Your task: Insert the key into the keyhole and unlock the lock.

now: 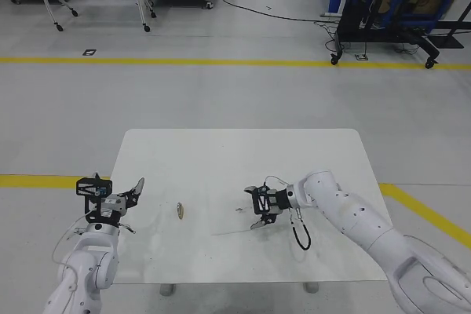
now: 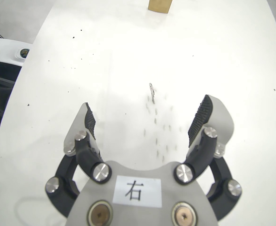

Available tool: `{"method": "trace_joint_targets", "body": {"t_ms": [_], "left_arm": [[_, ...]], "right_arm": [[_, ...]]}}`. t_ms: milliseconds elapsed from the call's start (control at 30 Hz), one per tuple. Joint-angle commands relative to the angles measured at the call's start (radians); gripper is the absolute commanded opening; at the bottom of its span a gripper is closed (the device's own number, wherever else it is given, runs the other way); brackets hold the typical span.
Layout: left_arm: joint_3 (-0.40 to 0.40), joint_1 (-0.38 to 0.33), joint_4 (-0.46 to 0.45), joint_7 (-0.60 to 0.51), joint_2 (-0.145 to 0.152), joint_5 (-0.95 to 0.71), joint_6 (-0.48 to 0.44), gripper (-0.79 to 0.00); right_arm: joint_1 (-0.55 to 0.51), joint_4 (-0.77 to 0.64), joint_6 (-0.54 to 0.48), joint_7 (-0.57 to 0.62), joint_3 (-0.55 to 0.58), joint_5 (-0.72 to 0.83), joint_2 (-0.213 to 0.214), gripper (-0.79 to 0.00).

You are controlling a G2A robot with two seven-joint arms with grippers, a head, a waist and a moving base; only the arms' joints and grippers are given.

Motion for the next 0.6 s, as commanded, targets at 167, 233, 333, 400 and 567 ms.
{"method": "trace_joint_targets", "body": {"t_ms": [167,233,333,400,567], "left_arm": [[0.0,0.0,0.0,0.0,0.0,0.0,0.0,0.0],[0.0,0.0,0.0,0.0,0.0,0.0,0.0,0.0],[0.0,0.0,0.0,0.0,0.0,0.0,0.0,0.0],[0.0,0.0,0.0,0.0,0.0,0.0,0.0,0.0],[0.0,0.0,0.0,0.0,0.0,0.0,0.0,0.0]], "right_arm": [[0.075,0.095,0.0,-0.018,-0.1,0.056,-0.047,-0.188],[0.091,0.119,0.0,-0.006,-0.117,0.072,-0.062,-0.351],[0.109,0.153,0.0,0.018,-0.138,0.089,-0.086,-0.409],[0.117,0.174,0.0,0.033,-0.149,0.101,-0.104,-0.425],[0.136,0.222,0.001,0.035,-0.17,0.109,-0.138,-0.453]]}}
